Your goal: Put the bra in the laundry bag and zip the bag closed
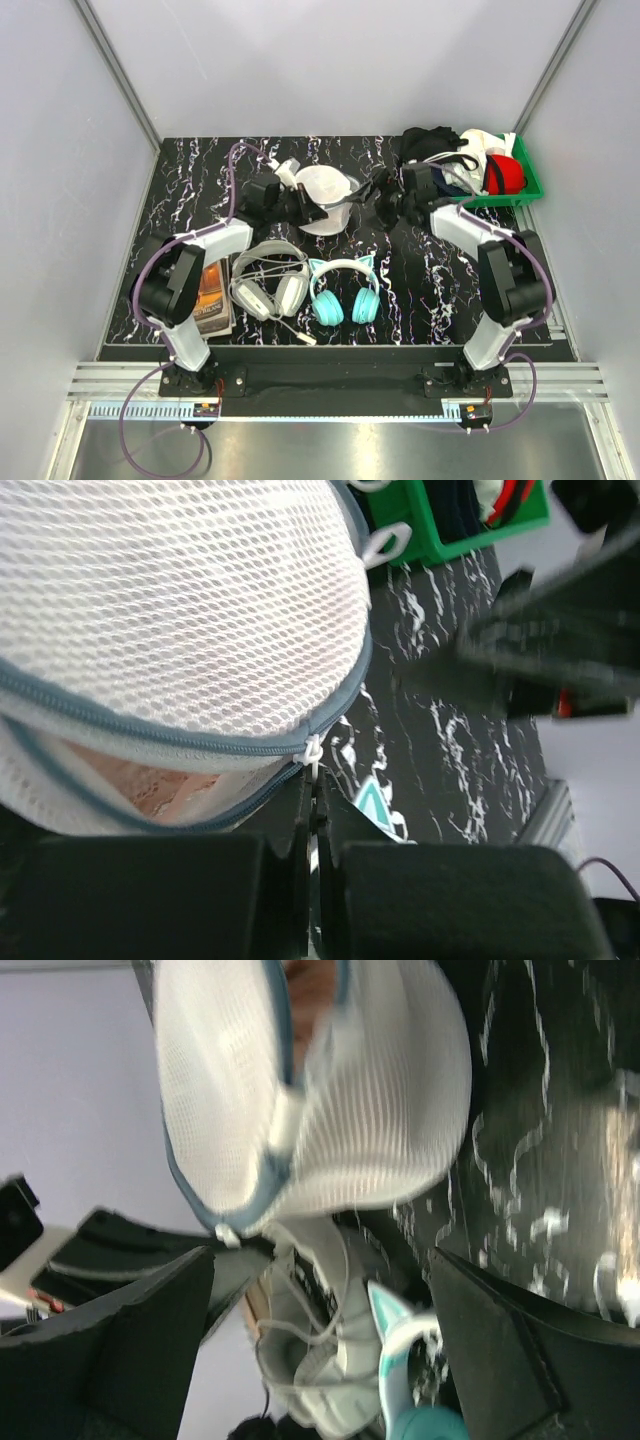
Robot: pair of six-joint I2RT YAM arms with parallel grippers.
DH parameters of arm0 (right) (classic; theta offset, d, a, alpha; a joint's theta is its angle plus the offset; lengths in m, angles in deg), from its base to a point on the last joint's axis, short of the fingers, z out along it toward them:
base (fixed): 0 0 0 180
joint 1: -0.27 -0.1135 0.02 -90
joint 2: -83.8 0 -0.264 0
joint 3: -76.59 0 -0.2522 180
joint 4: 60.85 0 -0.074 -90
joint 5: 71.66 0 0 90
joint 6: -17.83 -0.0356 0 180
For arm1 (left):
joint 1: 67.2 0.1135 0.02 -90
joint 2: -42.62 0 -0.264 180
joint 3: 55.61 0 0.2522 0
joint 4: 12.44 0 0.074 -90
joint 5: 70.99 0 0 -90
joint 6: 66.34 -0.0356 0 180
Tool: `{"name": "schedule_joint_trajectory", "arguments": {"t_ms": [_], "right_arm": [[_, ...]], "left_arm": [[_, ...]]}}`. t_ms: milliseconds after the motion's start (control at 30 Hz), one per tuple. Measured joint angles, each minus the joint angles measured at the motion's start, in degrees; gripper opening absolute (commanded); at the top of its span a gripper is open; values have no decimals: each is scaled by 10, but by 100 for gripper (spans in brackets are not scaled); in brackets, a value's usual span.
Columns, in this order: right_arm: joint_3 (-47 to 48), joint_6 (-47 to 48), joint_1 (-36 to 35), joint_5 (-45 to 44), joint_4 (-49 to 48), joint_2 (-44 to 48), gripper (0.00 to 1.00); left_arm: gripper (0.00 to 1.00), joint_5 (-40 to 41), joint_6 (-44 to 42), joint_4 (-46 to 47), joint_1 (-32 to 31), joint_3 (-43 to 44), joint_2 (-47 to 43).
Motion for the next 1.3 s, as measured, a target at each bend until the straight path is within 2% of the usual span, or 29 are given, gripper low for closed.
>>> {"name": "schedule_joint_trajectory", "arguments": {"t_ms": [167, 300, 333, 367, 433, 467, 567, 700, 833, 1033, 1067, 1100, 1167, 1267, 1300], "right_arm": [[-75, -82, -31, 2, -41, 46, 82], [-76, -128, -53, -6, -78, 45, 65], [-75, -135, -55, -6, -85, 42, 57], [-75, -149, -56, -7, -99, 37, 44], [-74, -167, -56, -9, -115, 24, 36], [-73, -171, -56, -11, -118, 18, 23], [-68, -185, -56, -17, -123, -2, 0], [-60, -185, -55, -21, -121, -9, 0], [-55, -157, -42, -21, -119, -10, 0], [-3, -48, -6, 1, -77, -23, 0], [14, -25, -3, 8, -69, -30, 3], [40, 5, -1, 16, -50, -40, 30], [94, 57, 2, 28, -17, -62, 64], [122, 92, 15, 40, 1, -69, 84], [120, 88, 18, 45, 4, -67, 84]], "left_arm": [[0, -12, 8, 14, -24, 0, 3], [0, -15, 8, 20, -40, -1, 3], [0, -16, 8, 21, -43, -1, 3], [0, -18, 8, 22, -45, -2, 3], [0, -22, 8, 21, -47, -3, 3], [0, -24, 8, 20, -48, -3, 3], [0, -26, 3, 16, -47, -3, 3], [0, -21, -4, 4, -39, -8, -2], [0, -10, -6, -21, 1, -23, -29], [0, 12, -15, -67, 79, -21, -44], [0, 12, -17, -72, 83, -21, -44], [0, 7, -20, -78, 85, -19, -44], [0, -5, -22, -78, 83, -14, -43], [0, -20, -18, -64, 74, -12, -43], [0, -24, -14, -57, 69, -12, -42]]}}
